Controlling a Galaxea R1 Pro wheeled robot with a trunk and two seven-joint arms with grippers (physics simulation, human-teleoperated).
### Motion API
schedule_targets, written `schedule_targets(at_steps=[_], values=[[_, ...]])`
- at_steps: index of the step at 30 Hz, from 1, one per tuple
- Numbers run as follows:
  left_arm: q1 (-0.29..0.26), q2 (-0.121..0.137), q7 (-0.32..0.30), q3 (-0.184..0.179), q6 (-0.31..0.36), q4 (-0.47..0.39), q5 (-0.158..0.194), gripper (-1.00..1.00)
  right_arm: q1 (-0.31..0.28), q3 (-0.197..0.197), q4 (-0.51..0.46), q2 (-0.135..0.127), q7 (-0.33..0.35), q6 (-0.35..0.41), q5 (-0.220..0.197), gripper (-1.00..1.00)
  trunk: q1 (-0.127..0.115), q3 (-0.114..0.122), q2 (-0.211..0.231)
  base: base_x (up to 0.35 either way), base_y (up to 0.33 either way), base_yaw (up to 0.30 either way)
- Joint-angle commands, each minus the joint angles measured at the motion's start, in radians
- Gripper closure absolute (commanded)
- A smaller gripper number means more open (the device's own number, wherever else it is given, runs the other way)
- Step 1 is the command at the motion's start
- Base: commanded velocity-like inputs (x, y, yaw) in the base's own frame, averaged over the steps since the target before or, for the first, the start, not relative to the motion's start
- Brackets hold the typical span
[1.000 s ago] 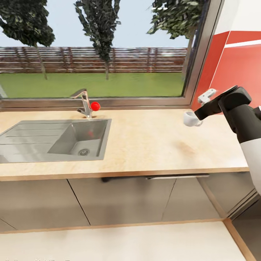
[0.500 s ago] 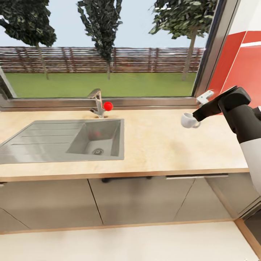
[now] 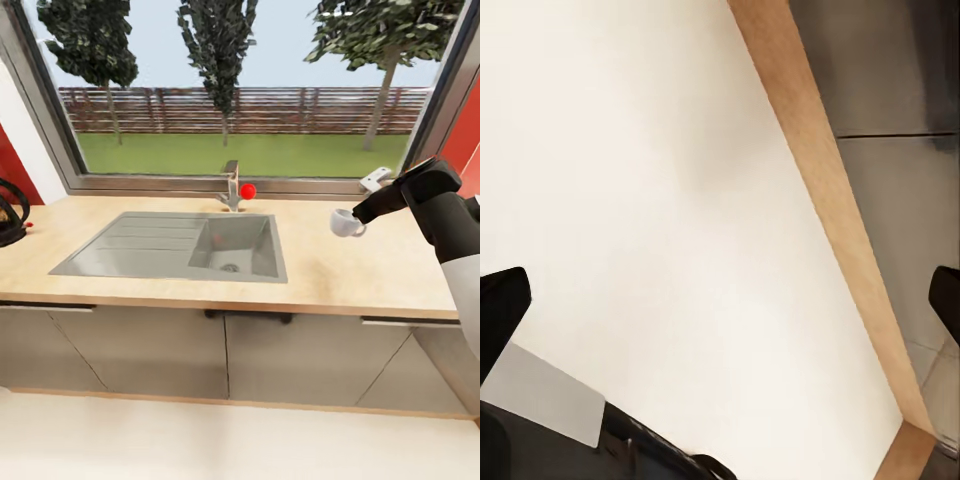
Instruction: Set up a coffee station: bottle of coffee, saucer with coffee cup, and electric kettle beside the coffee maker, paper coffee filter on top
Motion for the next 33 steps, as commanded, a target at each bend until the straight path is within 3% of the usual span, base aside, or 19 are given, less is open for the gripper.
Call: schedule_targets(at_steps=[1, 13, 33], values=[[-0.001, 0.000, -0.003, 0.001, 0.003, 0.001, 0.002, -1.00, -0.001, 0.002, -0.001, -0.001, 0.010, 0.003, 0.010, 1.00, 0.000, -0.001, -0.001, -0.206, 0.266, 0.272], [-0.001, 0.000, -0.003, 0.000, 0.004, 0.001, 0.002, -1.00, -0.001, 0.003, -0.002, 0.000, 0.011, 0.003, 0.009, 1.00, 0.000, -0.001, -0.001, -0.206, 0.263, 0.273], [-0.001, 0.000, -0.002, 0.000, 0.003, 0.001, 0.002, -1.00, -0.001, 0.002, -0.002, 0.002, 0.011, 0.004, 0.007, 1.00, 0.000, -0.001, -0.001, 0.074, 0.087, 0.221]])
